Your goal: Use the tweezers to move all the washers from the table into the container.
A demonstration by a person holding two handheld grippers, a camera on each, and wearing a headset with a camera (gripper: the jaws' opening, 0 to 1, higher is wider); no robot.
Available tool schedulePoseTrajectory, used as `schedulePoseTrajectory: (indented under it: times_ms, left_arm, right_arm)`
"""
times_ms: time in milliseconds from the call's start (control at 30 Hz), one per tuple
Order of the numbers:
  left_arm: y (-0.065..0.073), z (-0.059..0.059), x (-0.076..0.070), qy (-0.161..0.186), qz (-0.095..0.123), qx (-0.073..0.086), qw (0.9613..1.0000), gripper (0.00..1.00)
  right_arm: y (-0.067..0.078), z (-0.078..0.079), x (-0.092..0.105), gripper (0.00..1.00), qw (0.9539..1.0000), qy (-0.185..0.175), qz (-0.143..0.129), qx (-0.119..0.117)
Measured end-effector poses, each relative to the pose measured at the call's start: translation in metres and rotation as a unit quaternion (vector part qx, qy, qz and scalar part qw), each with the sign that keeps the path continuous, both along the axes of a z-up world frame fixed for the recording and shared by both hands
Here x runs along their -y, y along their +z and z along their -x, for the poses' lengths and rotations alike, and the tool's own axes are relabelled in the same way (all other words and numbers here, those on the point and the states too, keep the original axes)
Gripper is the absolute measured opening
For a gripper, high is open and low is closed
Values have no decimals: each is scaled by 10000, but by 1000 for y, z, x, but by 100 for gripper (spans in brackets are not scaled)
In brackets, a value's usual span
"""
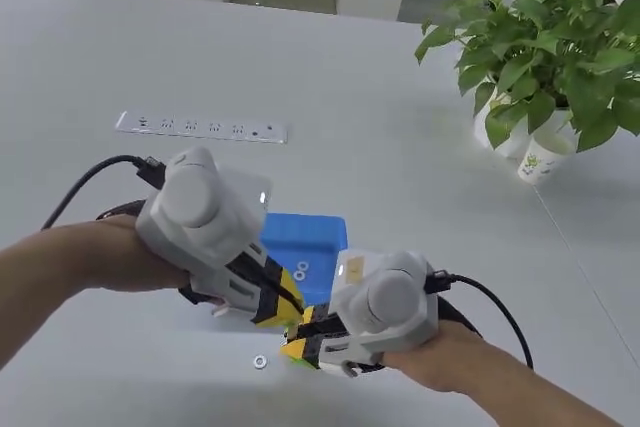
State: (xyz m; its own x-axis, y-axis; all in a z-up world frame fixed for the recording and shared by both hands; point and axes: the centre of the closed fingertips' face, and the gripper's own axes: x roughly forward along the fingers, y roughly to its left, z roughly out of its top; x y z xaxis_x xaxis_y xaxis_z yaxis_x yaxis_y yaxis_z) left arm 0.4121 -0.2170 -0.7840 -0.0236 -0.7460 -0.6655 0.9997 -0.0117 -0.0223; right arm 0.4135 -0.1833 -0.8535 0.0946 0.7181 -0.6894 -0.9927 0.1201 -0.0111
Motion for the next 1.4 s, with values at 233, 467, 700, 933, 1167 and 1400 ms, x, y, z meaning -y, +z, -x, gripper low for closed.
schedulePoseTrajectory:
  times_ms: [233,467,700,933,1167,1400]
  left_arm:
    - [13,2,0,-28,14,24,10000,6]
    - [28,2,-1,38,69,50,10000,6]
    - [42,-1,-3,95,60,81,9999,6]
    - [55,-9,-6,130,-2,165,9998,6]
    - [66,-23,-8,134,-16,306,9994,6]
    - [72,-41,-11,138,-57,397,9991,6]
  right_arm:
    - [12,2,-1,11,10000,50,3,53]
    - [28,2,-2,11,9999,74,-37,68]
    - [41,-4,-6,11,9998,95,-35,153]
    - [54,-13,-9,11,9997,92,-88,216]
    - [66,-29,-11,11,9993,105,-119,330]
    - [73,-47,-15,11,9990,108,-165,401]
